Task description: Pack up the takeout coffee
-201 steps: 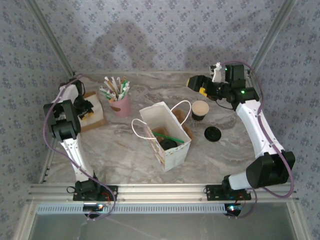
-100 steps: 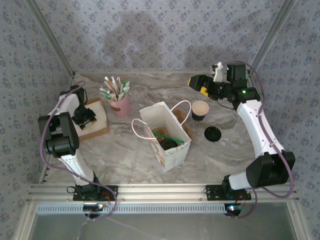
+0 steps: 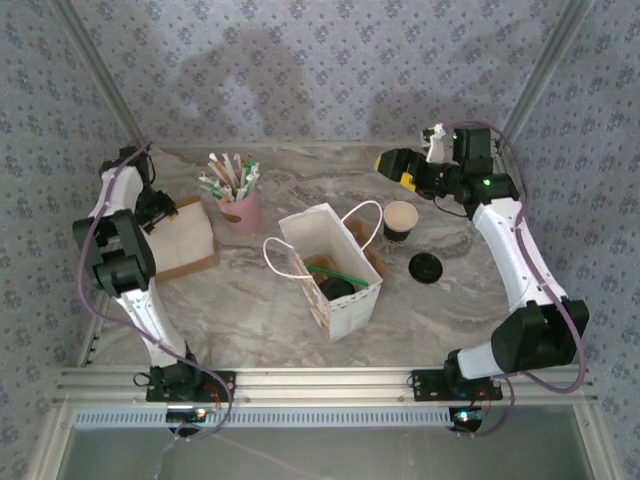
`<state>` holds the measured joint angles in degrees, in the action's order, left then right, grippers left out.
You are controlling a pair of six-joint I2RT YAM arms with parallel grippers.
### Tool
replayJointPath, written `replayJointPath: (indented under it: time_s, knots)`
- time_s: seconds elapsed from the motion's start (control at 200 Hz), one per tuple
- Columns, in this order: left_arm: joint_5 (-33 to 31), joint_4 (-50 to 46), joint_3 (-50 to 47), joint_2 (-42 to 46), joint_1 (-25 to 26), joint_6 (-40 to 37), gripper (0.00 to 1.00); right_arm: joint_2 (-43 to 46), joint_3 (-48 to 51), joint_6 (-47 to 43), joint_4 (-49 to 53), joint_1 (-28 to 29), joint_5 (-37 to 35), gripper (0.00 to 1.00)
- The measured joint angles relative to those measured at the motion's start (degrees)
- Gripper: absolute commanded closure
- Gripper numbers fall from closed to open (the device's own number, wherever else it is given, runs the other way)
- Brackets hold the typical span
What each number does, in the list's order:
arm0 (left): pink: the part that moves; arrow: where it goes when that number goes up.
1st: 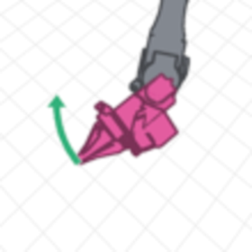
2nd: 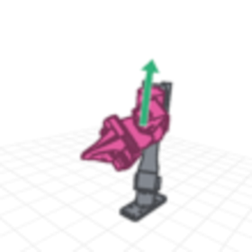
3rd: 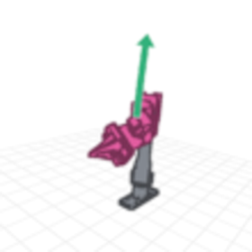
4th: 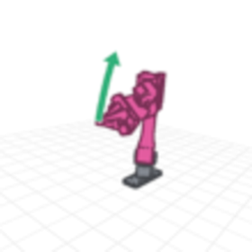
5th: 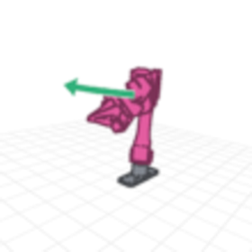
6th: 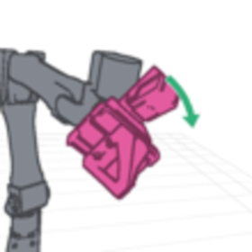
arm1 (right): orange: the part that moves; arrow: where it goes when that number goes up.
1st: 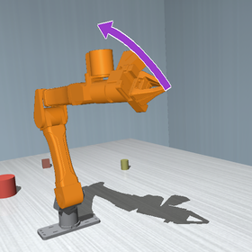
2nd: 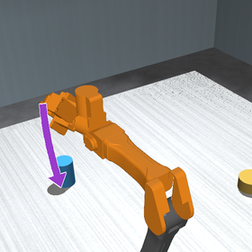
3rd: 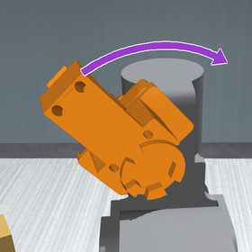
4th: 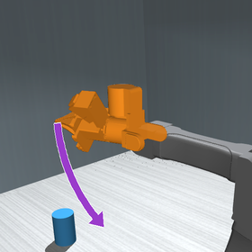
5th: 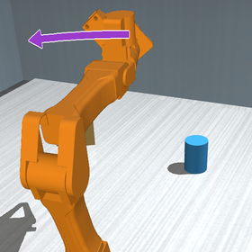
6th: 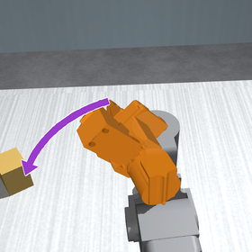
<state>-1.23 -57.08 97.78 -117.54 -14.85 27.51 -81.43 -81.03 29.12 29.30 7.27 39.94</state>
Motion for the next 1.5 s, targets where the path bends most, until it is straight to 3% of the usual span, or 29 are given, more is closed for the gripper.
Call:
replayJointPath:
  time_s: [0.43, 0.65, 0.989, 1.499]
  knots:
    - [1.6, -0.6, -0.3, -3.6, 2.1, 0.0, 0.52, -0.4, -0.1, 0.0, 0.0, 1.2, 0.0, 0.00]
    - [1.9, 0.0, -1.6, -4.9, 2.1, -0.2, 0.59, -0.9, -1.2, 0.0, 0.2, 1.7, 0.0, 0.00]
    - [1.8, 0.1, -1.6, -5.6, 2.3, -0.9, 0.78, -1.1, -1.7, 0.0, 0.6, 1.9, -0.1, 0.00]
    - [1.6, -0.2, -1.6, -4.6, 2.6, -1.1, 0.81, -1.1, -1.7, 0.0, 0.9, 2.1, -0.1, 0.00]
